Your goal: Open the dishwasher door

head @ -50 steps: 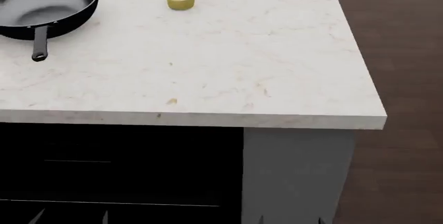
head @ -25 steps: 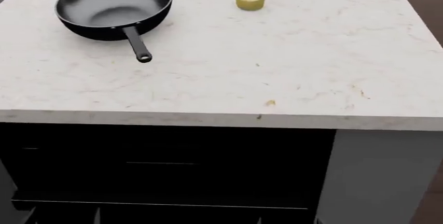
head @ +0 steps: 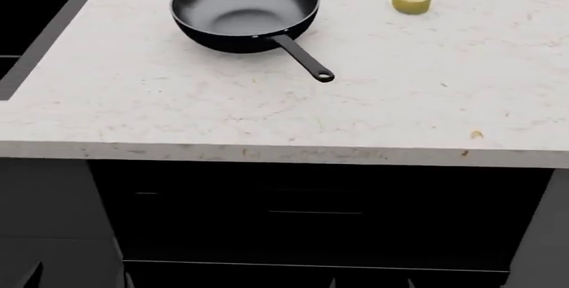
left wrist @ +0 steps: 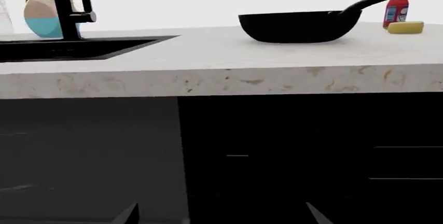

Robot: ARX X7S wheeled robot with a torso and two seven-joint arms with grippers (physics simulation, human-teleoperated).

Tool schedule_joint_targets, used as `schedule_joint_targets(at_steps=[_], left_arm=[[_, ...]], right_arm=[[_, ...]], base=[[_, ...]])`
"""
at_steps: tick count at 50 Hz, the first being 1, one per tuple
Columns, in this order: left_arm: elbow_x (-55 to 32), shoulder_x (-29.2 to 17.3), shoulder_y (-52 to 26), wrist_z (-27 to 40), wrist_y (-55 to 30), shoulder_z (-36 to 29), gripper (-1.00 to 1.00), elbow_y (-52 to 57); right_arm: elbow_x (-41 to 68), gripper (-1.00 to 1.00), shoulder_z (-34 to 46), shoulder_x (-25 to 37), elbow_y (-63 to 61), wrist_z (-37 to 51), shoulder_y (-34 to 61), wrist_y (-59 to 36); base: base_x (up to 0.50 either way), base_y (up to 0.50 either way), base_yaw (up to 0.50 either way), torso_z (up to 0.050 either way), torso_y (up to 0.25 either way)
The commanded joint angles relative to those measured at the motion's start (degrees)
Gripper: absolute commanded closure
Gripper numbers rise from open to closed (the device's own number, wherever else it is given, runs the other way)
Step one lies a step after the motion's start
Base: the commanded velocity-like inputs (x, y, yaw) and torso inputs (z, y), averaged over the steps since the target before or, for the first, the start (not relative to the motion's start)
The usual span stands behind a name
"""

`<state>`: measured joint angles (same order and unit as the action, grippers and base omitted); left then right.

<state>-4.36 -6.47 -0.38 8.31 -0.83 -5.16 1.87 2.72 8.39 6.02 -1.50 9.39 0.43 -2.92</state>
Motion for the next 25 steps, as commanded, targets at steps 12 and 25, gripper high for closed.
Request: schedule_joint_targets(at_steps=[12, 25], left_arm=[[0.8, -1.3, 0.6, 2.3, 1.6, -1.4, -1.00, 0.3], [-0.3, -1.4, -0.2, 3.3, -0.3, -1.6, -1.00, -0.7]], right_arm=[[1.8, -1.00, 1.3, 0.7, -0.1, 1.3, -0.3, 1.1], [2.5, -1.00, 2.1, 1.2, 0.0, 1.8, -0.3, 1.3]], base=[[0.00, 0.00, 0.00, 0.000, 0.000], [0.00, 0.00, 0.00, -0.037, 0.000]])
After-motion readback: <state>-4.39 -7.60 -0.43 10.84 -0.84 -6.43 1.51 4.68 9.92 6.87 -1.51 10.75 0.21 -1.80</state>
